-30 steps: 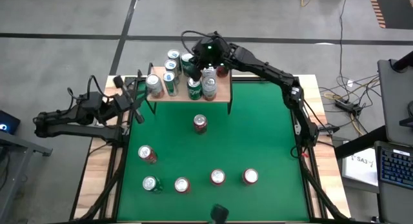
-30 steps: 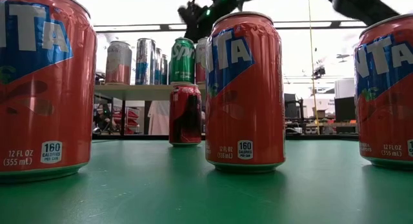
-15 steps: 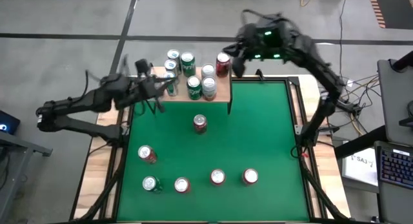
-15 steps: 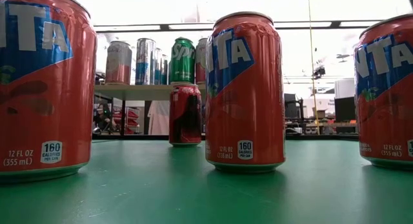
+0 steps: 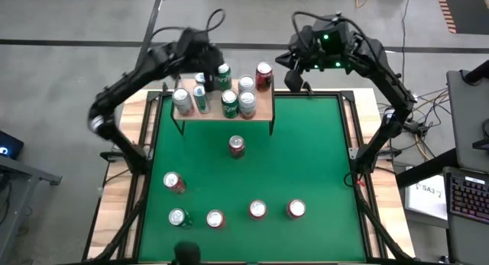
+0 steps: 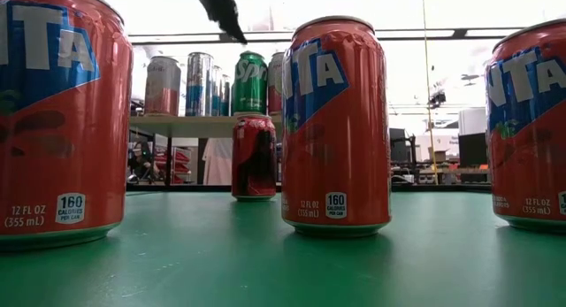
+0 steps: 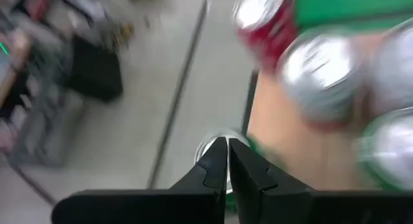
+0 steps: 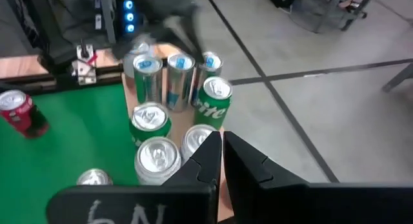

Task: Place canned beverage on shelf
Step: Put the orange can on the shelf

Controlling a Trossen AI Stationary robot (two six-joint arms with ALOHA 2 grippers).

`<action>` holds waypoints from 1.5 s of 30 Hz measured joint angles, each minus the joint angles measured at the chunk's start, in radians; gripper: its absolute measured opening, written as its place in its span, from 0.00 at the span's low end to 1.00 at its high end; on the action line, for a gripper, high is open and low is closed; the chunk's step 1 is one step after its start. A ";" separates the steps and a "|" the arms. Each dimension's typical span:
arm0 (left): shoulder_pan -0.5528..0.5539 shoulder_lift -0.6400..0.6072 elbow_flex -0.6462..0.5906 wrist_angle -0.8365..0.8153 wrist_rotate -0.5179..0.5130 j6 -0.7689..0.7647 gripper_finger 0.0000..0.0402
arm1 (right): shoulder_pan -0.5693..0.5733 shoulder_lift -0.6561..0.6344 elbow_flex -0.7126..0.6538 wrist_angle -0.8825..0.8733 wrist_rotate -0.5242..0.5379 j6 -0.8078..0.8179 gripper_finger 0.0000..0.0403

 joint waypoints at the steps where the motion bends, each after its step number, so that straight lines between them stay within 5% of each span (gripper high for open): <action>1: 0.019 0.041 0.042 -0.040 0.002 -0.006 0.00 | -0.001 0.001 0.000 -0.008 -0.001 -0.002 0.02; 8: 0.083 0.270 0.310 -0.268 0.019 -0.037 0.00 | -0.007 0.001 -0.002 -0.031 -0.001 -0.005 0.02; 15: 0.086 0.360 0.434 -0.332 0.018 -0.049 0.00 | -0.006 0.001 -0.002 -0.036 -0.002 -0.005 0.02; 45: 0.057 0.369 0.403 -0.353 0.048 -0.057 0.00 | -0.007 0.001 -0.002 -0.032 -0.002 0.024 0.02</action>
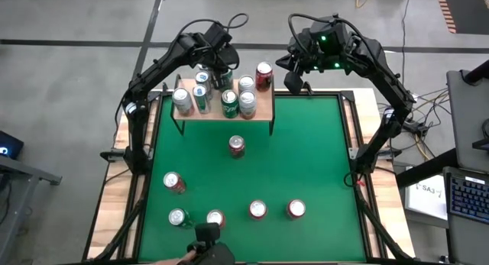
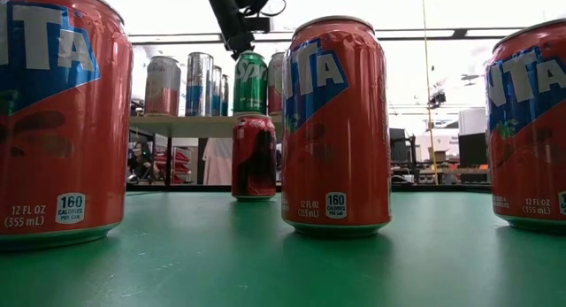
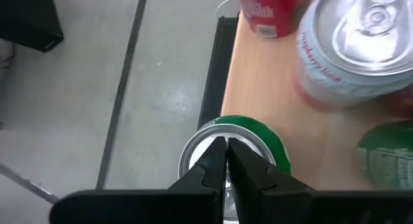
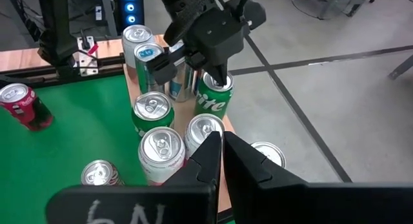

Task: Place canned beverage on shelf
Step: Put the orange can on the shelf

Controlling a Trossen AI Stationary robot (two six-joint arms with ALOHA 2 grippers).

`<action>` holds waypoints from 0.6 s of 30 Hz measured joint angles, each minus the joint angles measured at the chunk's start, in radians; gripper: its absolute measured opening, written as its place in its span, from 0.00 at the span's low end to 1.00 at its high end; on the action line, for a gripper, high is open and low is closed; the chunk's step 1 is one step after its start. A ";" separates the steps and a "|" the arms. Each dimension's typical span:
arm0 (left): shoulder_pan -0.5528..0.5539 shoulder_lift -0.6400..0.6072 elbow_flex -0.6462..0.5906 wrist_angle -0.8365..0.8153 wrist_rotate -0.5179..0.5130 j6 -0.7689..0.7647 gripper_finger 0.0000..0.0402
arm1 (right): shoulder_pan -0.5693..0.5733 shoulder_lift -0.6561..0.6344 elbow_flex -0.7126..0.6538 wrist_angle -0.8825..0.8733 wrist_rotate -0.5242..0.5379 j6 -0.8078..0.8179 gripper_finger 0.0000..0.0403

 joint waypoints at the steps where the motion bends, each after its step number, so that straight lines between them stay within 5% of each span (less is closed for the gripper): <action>1: -0.002 0.000 0.000 0.000 0.001 -0.001 0.00 | 0.000 0.000 0.000 0.000 0.000 0.000 0.02; 18: -0.015 -0.016 -0.001 -0.010 0.087 -0.016 0.00 | 0.000 0.000 0.000 0.000 0.000 0.005 0.02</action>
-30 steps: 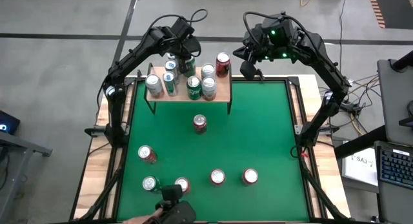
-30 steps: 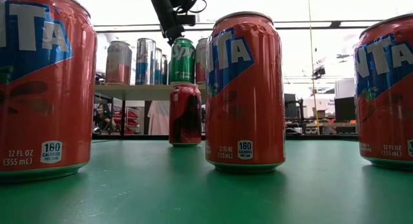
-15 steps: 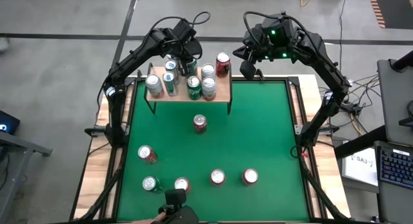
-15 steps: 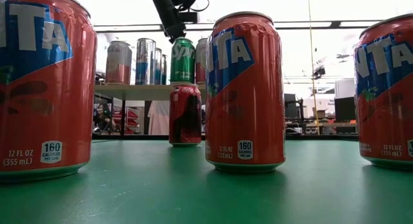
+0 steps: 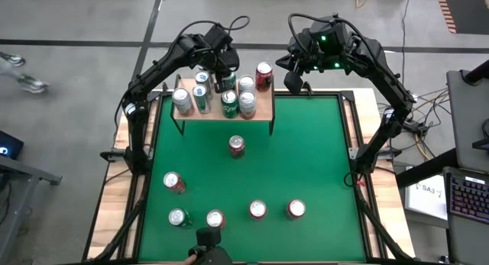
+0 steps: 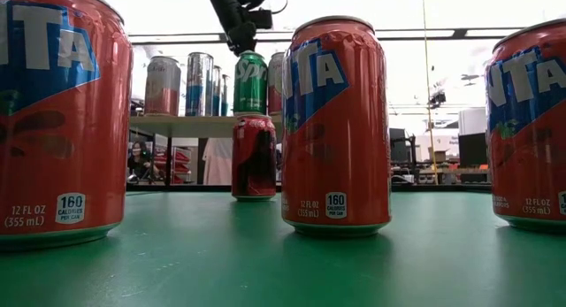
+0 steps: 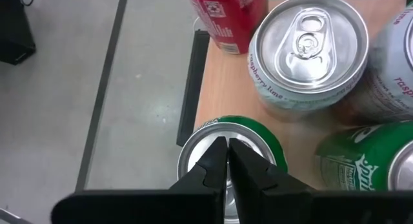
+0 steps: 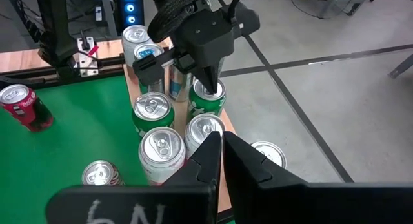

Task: Place canned beverage on shelf
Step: Put the orange can on the shelf

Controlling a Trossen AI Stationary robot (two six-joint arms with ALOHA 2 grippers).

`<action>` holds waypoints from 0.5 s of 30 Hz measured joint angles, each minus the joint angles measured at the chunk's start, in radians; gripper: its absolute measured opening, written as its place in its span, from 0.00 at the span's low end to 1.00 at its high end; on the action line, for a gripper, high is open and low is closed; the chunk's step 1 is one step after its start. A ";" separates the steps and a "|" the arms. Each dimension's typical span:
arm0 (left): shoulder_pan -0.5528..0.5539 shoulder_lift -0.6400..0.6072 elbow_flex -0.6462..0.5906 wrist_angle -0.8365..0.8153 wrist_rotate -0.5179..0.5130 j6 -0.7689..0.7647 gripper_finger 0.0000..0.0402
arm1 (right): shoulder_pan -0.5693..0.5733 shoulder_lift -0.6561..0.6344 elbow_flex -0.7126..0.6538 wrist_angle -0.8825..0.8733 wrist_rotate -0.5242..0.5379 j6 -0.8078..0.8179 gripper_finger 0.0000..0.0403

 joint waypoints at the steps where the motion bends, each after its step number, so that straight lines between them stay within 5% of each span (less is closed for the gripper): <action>1: 0.000 -0.001 0.000 0.000 0.000 0.000 0.00 | 0.000 0.000 0.000 0.000 0.000 0.000 0.02; 15: -0.028 -0.003 0.000 -0.024 0.045 -0.026 0.00 | 0.001 0.000 0.000 0.000 0.000 0.000 0.02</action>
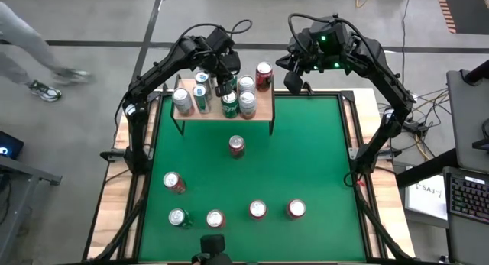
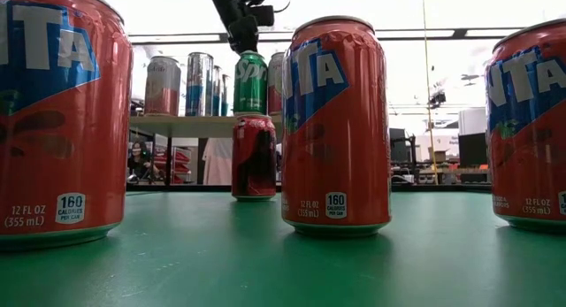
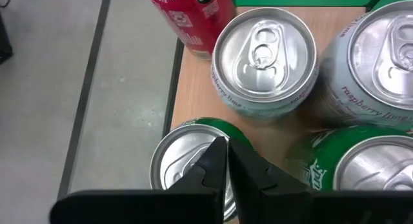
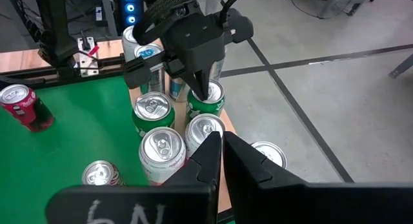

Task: Place canned beverage on shelf
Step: Put the orange can on the shelf

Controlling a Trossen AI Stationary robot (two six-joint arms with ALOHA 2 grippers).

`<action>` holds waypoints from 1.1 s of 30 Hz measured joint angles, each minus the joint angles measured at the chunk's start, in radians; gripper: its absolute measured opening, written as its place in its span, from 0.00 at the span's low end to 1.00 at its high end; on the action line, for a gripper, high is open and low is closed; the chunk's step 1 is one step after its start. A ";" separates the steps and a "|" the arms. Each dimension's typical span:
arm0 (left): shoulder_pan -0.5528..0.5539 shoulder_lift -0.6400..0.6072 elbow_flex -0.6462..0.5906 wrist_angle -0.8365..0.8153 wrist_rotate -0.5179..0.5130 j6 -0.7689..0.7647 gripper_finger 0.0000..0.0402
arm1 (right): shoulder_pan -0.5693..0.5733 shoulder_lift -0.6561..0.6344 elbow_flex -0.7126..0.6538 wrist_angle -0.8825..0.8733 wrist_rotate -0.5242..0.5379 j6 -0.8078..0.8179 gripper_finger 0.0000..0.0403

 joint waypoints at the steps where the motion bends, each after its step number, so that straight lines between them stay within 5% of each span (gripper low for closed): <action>1: -0.003 0.000 0.000 0.000 0.000 0.000 0.00 | 0.000 0.000 0.000 0.000 0.000 0.000 0.02; 8: -0.005 -0.012 0.000 0.004 -0.025 0.009 0.00 | 0.000 0.000 0.000 0.000 0.000 0.007 0.02; 13: -0.003 -0.011 -0.004 0.035 -0.185 0.027 0.00 | 0.000 0.000 0.000 0.000 0.000 0.007 0.02; 33: -0.031 0.006 -0.005 -0.003 -0.176 0.020 0.00 | 0.000 0.000 0.000 0.000 -0.001 0.018 0.02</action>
